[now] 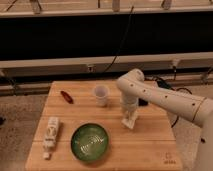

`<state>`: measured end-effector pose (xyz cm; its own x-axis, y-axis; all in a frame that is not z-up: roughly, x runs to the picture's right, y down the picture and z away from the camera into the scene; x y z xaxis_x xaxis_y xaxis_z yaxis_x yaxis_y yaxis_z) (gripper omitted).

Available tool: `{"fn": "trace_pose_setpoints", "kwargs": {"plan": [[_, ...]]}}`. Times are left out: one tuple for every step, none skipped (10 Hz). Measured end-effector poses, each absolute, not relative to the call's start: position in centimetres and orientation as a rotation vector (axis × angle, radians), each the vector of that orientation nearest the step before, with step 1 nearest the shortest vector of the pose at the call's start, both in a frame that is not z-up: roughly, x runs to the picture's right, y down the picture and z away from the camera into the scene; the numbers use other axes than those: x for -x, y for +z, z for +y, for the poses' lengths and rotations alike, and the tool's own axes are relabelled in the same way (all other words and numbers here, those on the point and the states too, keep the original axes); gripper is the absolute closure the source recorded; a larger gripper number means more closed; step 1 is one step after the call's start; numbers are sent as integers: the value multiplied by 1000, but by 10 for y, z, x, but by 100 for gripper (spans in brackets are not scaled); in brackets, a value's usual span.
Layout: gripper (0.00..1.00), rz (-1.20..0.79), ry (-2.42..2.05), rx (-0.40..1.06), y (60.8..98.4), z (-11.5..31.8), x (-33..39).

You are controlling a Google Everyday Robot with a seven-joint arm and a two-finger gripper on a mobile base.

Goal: Place the white sponge in the ceramic bowl

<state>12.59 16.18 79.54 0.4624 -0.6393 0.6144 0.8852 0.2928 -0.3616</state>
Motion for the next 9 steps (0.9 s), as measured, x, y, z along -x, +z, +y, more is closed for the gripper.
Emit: {"fn": "trace_pose_setpoints", "kwargs": {"plan": [[100,-387,-1066,737,790,163,-119],[100,-388,-1087,736,783,163,-111],[100,-388,-1099,735,779,165,-107],[100,-384,-1121,733,771,168,-95],[100,-382,-1142,731,764,170,-81],[100,-382,-1167,728,757,173,-66],[100,-378,-1192,727,754,177,-60],[100,-377,-1218,727,750,181,-54],[100,-380,-1252,723,746,186,-39]]}}
